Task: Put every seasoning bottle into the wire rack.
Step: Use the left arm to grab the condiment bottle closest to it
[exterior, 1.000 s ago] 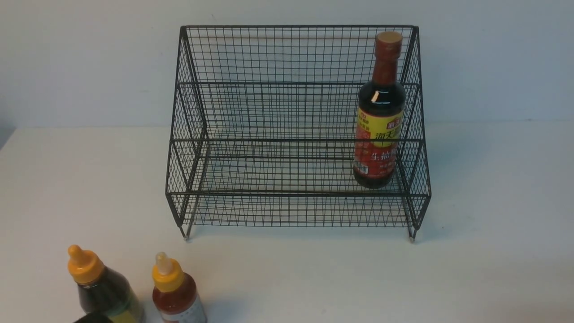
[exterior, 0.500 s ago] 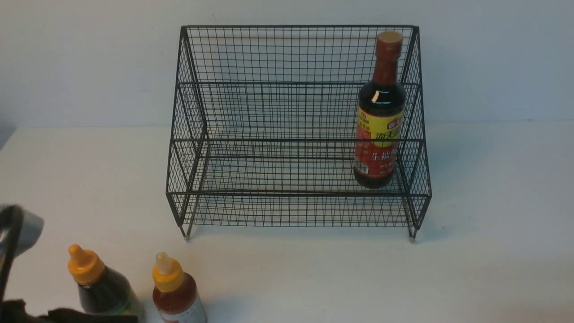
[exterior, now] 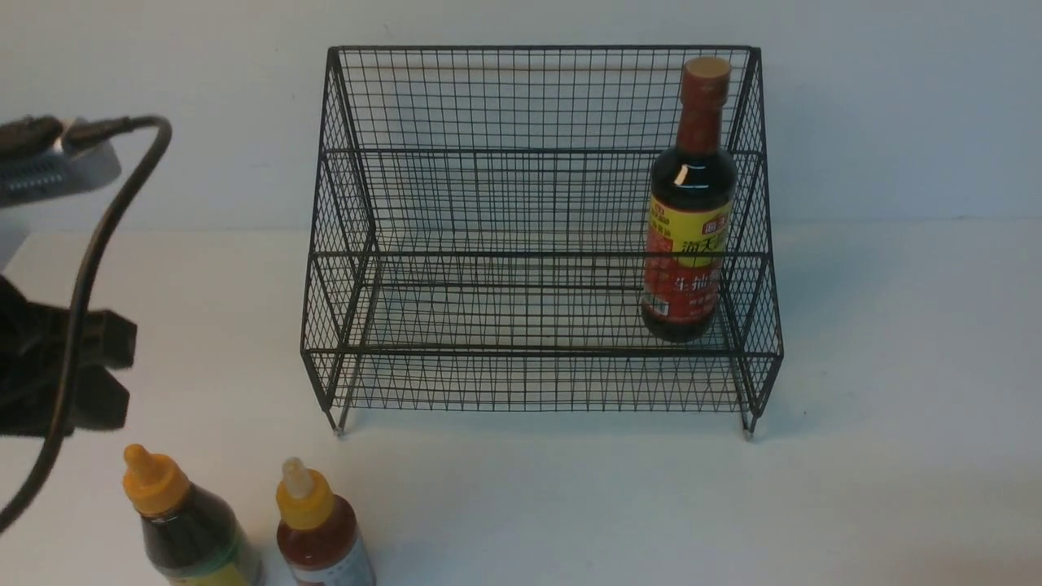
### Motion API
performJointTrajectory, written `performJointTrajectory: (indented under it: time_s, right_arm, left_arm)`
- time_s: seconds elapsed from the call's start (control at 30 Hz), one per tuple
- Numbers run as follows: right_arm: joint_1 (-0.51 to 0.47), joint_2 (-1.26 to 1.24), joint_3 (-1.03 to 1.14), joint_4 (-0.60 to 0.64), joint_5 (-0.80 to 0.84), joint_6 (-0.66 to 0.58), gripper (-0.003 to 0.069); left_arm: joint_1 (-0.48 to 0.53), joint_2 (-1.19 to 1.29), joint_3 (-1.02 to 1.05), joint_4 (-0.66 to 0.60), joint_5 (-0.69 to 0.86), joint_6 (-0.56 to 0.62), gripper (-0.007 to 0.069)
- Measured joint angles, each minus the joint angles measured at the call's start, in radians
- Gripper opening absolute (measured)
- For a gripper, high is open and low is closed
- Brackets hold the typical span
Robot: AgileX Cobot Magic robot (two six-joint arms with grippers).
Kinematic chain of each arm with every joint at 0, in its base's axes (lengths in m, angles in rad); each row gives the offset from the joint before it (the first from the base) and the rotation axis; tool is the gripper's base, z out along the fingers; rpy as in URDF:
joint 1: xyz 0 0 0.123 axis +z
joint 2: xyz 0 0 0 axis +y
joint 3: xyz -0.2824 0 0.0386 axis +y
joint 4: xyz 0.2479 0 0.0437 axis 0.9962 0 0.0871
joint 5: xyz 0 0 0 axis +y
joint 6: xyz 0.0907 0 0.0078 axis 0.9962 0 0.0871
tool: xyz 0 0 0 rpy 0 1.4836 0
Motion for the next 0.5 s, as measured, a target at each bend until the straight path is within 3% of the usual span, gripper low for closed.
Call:
performJointTrajectory:
  time_s: [0.27,0.5]
  right_arm:
    - [0.0,0.0,0.0,0.0,0.0,0.0,-0.0015]
    - [0.0,0.0,0.0,0.0,0.0,0.0,-0.0015]
  left_arm:
    - [0.0,0.12,-0.016,0.028,0.004,0.011,0.0495]
    - [0.0,0.206,-0.016,0.051,0.004,0.013,0.0552]
